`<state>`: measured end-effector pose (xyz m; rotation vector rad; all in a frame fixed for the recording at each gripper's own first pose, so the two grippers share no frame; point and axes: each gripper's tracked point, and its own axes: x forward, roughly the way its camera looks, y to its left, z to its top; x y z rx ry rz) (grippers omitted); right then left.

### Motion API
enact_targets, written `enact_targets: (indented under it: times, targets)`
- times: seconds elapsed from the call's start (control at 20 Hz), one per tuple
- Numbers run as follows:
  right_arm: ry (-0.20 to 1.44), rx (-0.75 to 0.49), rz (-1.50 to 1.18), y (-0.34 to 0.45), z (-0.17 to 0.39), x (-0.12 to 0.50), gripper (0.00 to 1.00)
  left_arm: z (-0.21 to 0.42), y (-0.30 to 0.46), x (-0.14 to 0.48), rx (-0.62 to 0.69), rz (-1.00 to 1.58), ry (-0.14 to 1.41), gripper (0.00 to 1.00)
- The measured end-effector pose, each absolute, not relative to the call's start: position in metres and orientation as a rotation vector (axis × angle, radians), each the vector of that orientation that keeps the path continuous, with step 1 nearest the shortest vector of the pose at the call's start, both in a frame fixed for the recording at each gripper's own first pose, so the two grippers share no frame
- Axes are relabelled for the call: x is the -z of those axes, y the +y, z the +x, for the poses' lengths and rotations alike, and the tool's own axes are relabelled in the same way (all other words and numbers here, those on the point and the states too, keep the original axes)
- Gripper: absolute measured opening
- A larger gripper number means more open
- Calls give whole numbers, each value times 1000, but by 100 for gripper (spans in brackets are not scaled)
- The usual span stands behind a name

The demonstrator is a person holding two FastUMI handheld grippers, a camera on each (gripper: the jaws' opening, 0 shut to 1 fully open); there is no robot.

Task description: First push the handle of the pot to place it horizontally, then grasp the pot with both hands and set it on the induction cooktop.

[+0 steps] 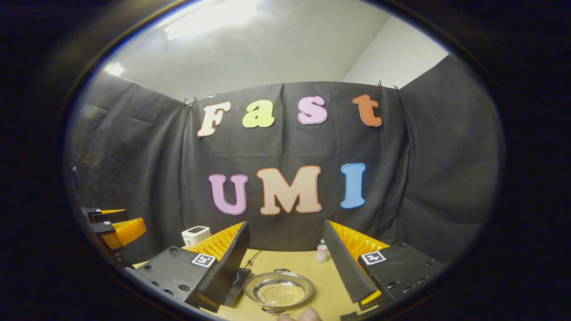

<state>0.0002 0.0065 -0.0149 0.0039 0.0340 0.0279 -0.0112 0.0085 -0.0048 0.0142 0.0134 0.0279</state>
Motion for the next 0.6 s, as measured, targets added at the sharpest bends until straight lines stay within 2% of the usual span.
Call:
enact_targets:
  times: [0.15,0.2,0.25,0.3,0.4,0.45,0.5,0.55,0.6]
  targets:
    - [74,-41,8,13,2,28,97,-9,13,7,-30,10,18,88]
    - [83,-41,5,15,3,30,96,-9,15,8,-30,7,20,93]
    - [87,-42,2,17,4,32,95,-9,16,11,-31,5,25,93]
    - [93,-42,-2,20,6,33,95,-9,20,13,-31,3,30,89]
    - [112,-41,-19,25,8,43,95,-7,25,19,-33,4,45,89]
    - [123,-42,-23,29,10,49,95,-6,29,22,-35,4,55,93]
    - [134,-44,-25,34,12,54,95,-4,32,25,-35,1,65,93]
    - [145,-41,-32,37,14,58,88,-1,37,29,-37,-2,74,93]
    - [158,-37,-43,41,16,63,73,1,41,32,-37,-6,83,93]
